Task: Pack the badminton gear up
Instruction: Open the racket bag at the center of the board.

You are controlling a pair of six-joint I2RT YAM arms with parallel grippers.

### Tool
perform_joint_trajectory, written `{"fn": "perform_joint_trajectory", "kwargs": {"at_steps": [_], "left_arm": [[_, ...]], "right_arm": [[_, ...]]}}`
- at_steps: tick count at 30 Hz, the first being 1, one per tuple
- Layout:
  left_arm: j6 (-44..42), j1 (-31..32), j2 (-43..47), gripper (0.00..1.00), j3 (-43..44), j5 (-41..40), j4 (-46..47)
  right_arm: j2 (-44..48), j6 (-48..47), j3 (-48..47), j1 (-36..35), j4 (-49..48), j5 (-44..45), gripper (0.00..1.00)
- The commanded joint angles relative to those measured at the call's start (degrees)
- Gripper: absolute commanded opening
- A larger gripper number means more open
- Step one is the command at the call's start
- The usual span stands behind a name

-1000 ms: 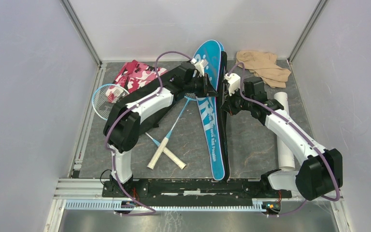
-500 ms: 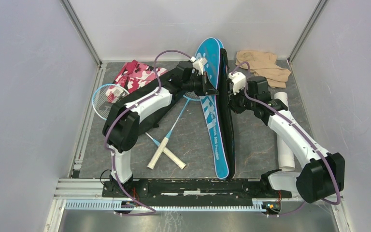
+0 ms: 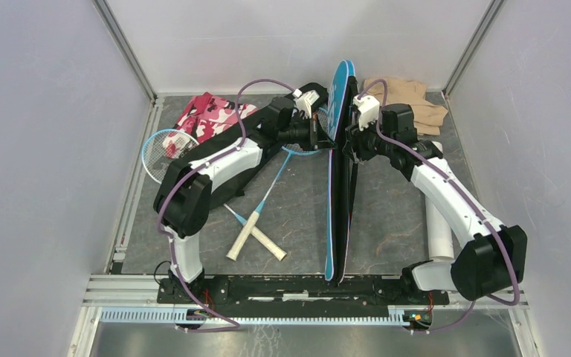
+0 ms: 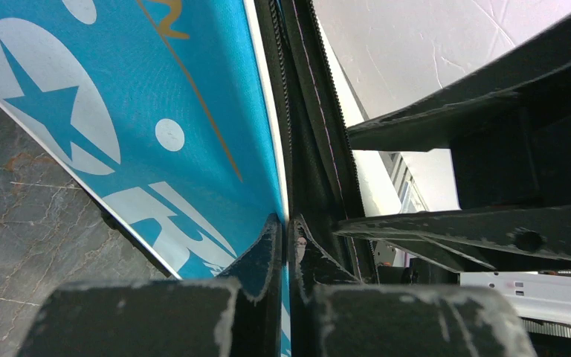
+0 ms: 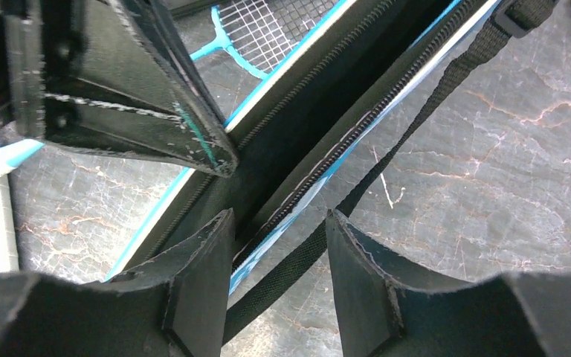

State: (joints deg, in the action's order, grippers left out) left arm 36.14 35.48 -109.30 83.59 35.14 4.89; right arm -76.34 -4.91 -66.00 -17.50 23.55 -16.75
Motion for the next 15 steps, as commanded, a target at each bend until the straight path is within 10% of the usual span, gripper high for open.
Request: {"fn": "perform_joint_trajectory", "kwargs": {"at_steps": [1, 15], "left_arm": [[2.6, 0.1, 3.9, 0.02, 0.0, 2.5, 5.7], [4.4, 0.2, 4.5, 0.02, -2.1, 4.1, 9.3]], "right_arm": [[-1.8, 1.9, -2.5, 0.3, -1.2, 1.5, 0.54], [-8.3, 3.2, -6.5, 0.6, -3.1, 2.9, 0.51]]}}
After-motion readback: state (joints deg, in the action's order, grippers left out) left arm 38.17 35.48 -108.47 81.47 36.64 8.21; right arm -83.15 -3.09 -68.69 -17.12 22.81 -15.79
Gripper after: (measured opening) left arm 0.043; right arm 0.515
